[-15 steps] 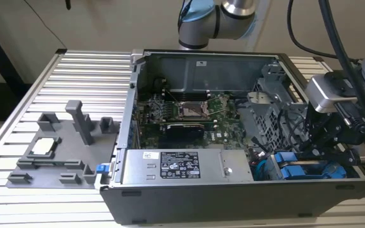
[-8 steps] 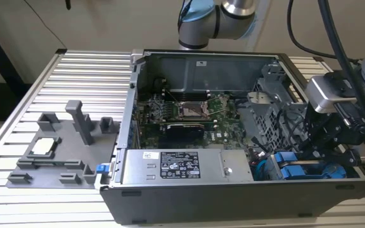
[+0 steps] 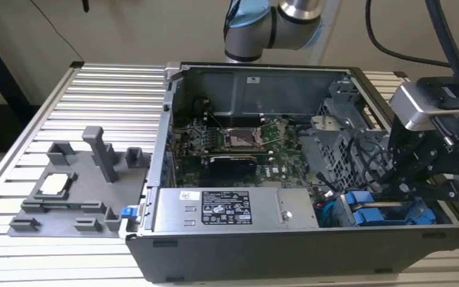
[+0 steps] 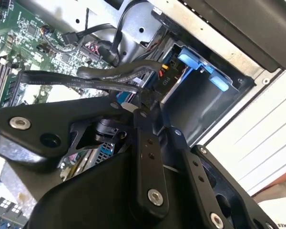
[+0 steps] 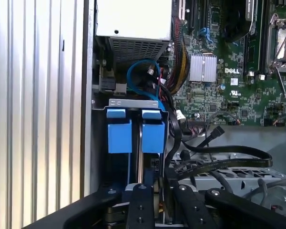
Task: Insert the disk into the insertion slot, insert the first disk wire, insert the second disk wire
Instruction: 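Insert the second disk wire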
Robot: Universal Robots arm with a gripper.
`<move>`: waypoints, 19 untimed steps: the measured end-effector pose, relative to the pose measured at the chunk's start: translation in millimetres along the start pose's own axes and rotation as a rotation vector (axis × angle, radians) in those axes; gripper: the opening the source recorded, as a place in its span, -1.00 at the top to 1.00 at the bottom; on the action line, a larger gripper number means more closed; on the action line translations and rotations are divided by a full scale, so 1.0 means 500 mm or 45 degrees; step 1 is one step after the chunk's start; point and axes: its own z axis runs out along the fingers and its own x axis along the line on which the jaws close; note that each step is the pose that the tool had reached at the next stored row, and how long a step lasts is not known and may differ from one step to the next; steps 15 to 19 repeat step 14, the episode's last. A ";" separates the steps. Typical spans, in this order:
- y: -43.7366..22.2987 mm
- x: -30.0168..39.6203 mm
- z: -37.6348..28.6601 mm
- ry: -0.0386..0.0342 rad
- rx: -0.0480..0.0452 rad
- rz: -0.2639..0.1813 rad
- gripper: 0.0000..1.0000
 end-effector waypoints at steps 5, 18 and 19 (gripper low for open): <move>0.000 -0.004 -0.038 0.0039 0.000 0.000 0.52; 0.000 -0.005 -0.043 0.0054 0.000 0.000 0.52; 0.000 -0.005 -0.043 0.0054 0.000 0.000 0.52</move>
